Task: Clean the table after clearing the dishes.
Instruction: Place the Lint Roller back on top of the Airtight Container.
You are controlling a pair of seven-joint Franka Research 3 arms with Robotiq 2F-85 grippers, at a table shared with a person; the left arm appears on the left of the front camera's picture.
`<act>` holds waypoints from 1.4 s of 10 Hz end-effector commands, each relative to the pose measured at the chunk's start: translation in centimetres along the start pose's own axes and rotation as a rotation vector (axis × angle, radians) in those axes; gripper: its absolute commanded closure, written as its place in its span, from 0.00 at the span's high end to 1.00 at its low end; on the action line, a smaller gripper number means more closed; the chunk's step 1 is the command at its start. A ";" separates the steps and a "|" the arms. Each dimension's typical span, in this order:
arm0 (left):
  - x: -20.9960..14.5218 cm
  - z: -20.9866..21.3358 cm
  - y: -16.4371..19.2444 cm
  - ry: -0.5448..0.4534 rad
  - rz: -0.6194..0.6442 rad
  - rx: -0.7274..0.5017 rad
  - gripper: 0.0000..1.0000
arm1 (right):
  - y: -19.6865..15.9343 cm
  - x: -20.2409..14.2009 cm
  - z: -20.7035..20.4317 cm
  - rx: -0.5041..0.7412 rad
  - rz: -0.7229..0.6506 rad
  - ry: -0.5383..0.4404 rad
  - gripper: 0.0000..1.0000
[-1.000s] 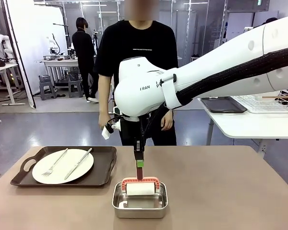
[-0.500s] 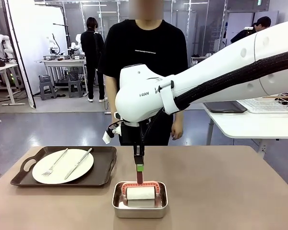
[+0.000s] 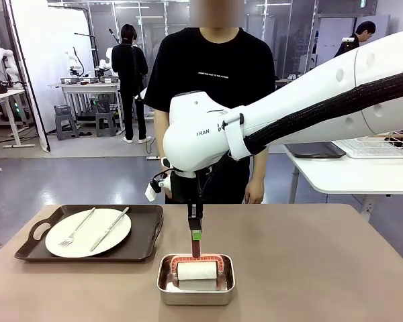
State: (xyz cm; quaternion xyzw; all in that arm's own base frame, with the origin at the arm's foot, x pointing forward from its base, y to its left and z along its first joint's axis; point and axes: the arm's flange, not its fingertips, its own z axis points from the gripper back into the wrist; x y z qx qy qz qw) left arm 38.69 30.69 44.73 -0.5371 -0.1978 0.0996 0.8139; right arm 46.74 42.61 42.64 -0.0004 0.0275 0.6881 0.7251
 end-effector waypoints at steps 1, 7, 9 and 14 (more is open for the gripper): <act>-0.1 0.3 0.0 -0.004 -0.011 -0.004 1.00 | -1.3 -0.6 -1.0 -0.085 -0.009 -0.043 0.23; -0.1 0.3 0.0 -0.004 -0.011 -0.004 1.00 | -1.1 -0.9 0.1 -0.101 -0.020 -0.045 0.95; -0.1 0.3 0.0 -0.004 -0.011 -0.004 1.00 | -0.9 -0.8 0.5 -0.105 -0.017 -0.041 1.00; -0.1 0.3 0.0 -0.004 -0.011 -0.004 1.00 | -0.5 -0.7 1.6 -0.086 -0.020 -0.029 1.00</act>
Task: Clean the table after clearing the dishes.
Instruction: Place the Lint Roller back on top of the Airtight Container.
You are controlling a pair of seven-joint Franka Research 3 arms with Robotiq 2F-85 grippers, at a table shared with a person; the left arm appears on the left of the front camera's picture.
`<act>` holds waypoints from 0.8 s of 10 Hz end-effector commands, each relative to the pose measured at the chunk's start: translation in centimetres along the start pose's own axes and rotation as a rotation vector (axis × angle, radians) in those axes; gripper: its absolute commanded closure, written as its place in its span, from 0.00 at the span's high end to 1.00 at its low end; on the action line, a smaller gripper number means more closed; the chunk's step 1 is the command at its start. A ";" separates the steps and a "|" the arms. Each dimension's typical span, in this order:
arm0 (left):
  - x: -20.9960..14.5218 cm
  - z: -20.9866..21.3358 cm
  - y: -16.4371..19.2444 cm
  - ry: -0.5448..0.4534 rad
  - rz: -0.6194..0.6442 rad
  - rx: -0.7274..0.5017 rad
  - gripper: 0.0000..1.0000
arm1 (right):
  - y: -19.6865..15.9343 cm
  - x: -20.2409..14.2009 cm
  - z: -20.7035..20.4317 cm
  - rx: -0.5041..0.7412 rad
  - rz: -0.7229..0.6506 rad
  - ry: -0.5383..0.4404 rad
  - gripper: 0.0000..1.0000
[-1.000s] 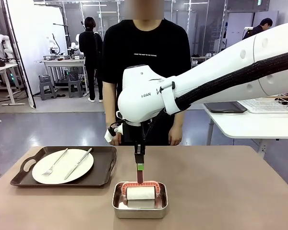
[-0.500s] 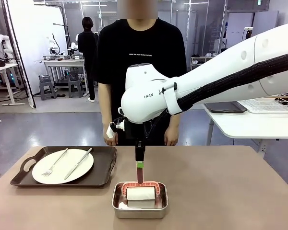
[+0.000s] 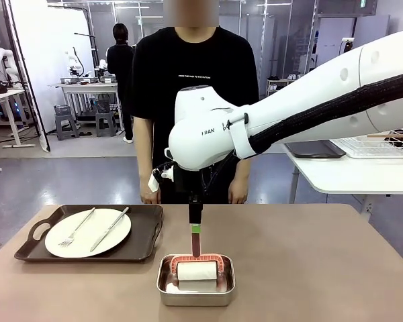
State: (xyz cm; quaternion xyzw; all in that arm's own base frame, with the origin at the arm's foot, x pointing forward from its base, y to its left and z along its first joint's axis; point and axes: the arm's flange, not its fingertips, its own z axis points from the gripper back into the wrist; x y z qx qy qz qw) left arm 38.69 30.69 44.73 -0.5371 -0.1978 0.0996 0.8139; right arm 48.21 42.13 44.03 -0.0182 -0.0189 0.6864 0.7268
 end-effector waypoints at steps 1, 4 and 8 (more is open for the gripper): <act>-0.1 0.3 0.0 -0.004 -0.011 -0.004 1.00 | 0.9 -0.2 0.5 0.018 0.013 0.031 1.00; -0.1 0.3 0.0 -0.004 -0.011 -0.004 1.00 | 0.0 0.0 0.0 0.000 0.000 0.000 1.00; -0.1 0.3 0.0 -0.004 -0.011 -0.004 1.00 | 0.0 0.0 0.0 0.000 0.000 0.000 1.00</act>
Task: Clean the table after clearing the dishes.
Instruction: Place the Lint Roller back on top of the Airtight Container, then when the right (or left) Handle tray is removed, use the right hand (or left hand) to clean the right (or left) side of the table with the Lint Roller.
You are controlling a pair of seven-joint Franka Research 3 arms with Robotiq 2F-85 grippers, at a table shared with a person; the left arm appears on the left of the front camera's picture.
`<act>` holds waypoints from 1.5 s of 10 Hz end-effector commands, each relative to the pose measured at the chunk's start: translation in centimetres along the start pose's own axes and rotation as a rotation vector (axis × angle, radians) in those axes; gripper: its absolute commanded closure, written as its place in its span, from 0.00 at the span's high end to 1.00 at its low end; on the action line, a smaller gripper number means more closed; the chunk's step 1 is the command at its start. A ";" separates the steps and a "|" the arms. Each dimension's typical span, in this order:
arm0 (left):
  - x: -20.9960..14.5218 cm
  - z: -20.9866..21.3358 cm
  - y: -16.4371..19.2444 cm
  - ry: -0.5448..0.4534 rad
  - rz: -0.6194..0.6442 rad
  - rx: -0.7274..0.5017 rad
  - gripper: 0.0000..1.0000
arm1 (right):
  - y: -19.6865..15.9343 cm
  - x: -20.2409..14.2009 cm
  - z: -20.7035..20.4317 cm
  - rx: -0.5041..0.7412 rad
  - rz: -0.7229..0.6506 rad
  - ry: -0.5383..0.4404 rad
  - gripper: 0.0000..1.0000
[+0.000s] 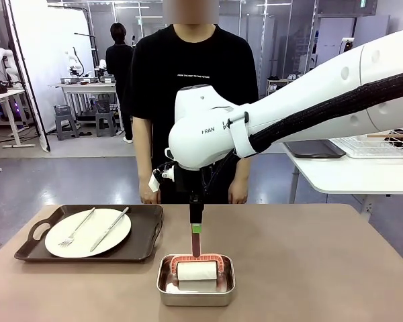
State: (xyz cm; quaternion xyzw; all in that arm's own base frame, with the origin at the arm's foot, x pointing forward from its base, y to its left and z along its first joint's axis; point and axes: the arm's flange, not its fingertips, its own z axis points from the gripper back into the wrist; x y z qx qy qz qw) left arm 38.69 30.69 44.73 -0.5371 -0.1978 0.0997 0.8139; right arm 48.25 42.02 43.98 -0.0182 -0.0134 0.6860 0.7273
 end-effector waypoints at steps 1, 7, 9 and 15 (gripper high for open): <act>-0.1 0.3 0.0 -0.004 -0.011 -0.004 1.00 | 0.0 0.1 0.1 -0.008 0.001 -0.008 1.00; -0.1 0.3 0.0 -0.004 -0.011 -0.004 1.00 | 0.0 0.1 0.1 -0.008 0.001 -0.008 1.00; -0.1 0.3 0.0 -0.004 -0.011 -0.004 1.00 | 0.0 0.1 0.1 -0.008 0.001 -0.008 1.00; -0.1 0.3 0.0 -0.004 -0.011 -0.004 1.00 | 0.0 0.1 0.1 -0.008 0.001 -0.008 1.00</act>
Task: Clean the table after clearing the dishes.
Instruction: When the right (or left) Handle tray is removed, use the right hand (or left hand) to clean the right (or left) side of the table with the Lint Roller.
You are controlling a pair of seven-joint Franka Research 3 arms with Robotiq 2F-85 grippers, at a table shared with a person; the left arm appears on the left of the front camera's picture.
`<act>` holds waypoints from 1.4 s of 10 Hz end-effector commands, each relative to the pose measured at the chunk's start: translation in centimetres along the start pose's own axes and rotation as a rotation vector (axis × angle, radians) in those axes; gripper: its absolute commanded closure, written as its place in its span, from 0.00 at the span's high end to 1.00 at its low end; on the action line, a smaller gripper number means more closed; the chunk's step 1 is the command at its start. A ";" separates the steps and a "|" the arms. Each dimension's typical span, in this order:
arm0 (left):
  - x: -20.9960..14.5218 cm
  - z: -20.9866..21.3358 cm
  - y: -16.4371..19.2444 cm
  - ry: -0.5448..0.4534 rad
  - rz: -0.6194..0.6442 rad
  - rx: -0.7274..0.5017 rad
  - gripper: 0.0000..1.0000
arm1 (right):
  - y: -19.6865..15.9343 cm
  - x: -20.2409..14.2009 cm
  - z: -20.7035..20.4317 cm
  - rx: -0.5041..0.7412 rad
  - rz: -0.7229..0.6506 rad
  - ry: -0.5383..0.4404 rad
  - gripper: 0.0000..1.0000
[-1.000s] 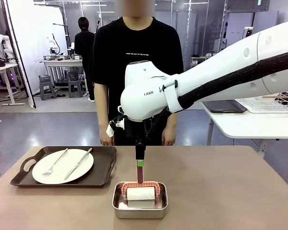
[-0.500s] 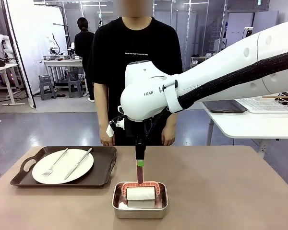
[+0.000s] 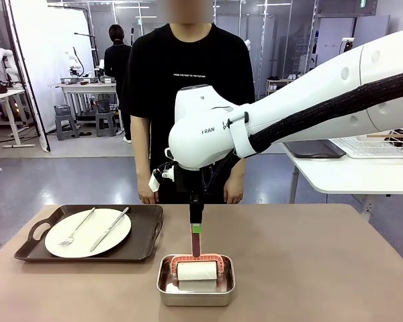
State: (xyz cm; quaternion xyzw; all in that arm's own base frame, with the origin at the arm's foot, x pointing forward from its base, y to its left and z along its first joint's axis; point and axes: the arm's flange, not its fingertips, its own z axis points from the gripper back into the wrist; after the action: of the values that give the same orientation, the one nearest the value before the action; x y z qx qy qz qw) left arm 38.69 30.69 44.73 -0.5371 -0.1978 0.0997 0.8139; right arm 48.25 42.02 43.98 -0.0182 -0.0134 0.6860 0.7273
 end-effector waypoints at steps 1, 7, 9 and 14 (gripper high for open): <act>-0.1 0.3 0.0 -0.004 -0.011 -0.004 1.00 | 0.0 0.1 0.1 -0.008 0.001 -0.008 1.00; -0.1 0.3 0.0 -0.004 -0.011 -0.004 1.00 | 1.1 -10.9 9.6 0.118 -0.369 -0.423 1.00; -0.1 0.3 0.0 -0.004 -0.011 -0.004 1.00 | 1.8 -18.0 9.9 0.283 -0.444 -0.669 1.00; -0.1 0.3 0.0 -0.004 -0.011 -0.004 1.00 | 2.6 -36.7 4.2 0.705 -0.831 -1.035 1.00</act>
State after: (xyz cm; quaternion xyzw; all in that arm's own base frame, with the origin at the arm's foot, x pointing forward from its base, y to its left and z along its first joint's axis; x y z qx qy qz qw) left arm 38.70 30.67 44.71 -0.5372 -0.1976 0.0996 0.8139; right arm 43.51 7.06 48.60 0.5149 -0.1424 0.2997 0.7904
